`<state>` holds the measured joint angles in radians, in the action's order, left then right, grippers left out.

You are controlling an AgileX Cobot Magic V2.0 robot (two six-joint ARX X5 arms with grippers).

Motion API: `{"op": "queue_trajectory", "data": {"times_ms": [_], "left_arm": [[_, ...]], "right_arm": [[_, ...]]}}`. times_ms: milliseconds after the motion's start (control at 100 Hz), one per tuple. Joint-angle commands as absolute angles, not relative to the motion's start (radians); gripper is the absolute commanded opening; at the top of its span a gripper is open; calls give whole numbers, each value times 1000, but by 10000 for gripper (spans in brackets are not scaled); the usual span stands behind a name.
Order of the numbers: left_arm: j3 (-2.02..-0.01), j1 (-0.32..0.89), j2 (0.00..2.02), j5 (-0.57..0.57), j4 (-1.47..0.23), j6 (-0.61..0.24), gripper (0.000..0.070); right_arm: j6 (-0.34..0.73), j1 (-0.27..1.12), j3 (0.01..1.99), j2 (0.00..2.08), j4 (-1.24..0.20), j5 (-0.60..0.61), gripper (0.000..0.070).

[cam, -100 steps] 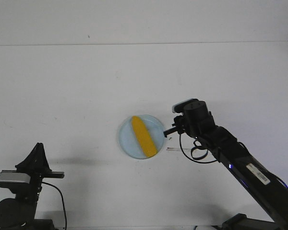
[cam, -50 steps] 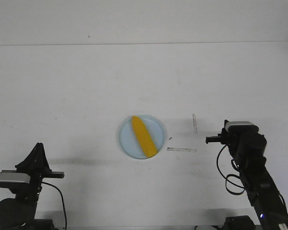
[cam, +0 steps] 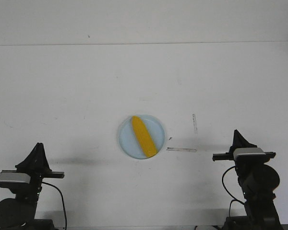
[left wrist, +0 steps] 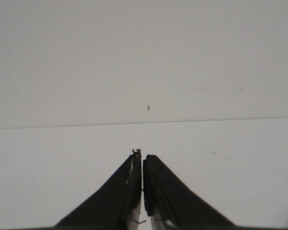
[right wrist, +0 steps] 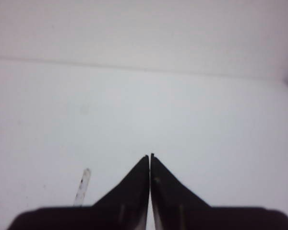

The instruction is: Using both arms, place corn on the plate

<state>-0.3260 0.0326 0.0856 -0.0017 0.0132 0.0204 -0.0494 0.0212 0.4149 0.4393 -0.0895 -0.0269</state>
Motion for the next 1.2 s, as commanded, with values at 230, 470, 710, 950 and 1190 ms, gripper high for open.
{"op": "queue_trajectory", "data": {"times_ms": [230, 470, 710, 950, 1190], "left_arm": [[-337, 31, 84, -4, 24, 34, 1], [-337, 31, 84, -4, 24, 34, 1], [-337, 31, 84, -4, 24, 34, 1], [-337, 31, 84, -4, 24, 34, 1], [-337, 31, 84, -4, 24, 34, 1]], "right_arm": [[-57, 22, 415, 264, -99, -27, 4], [-56, 22, 415, 216, -100, -27, 4], [-56, 22, 415, 216, -100, -27, 4], [-56, 22, 415, 216, -100, -27, 4], [-56, 22, 415, 216, -100, -27, 4]]}}
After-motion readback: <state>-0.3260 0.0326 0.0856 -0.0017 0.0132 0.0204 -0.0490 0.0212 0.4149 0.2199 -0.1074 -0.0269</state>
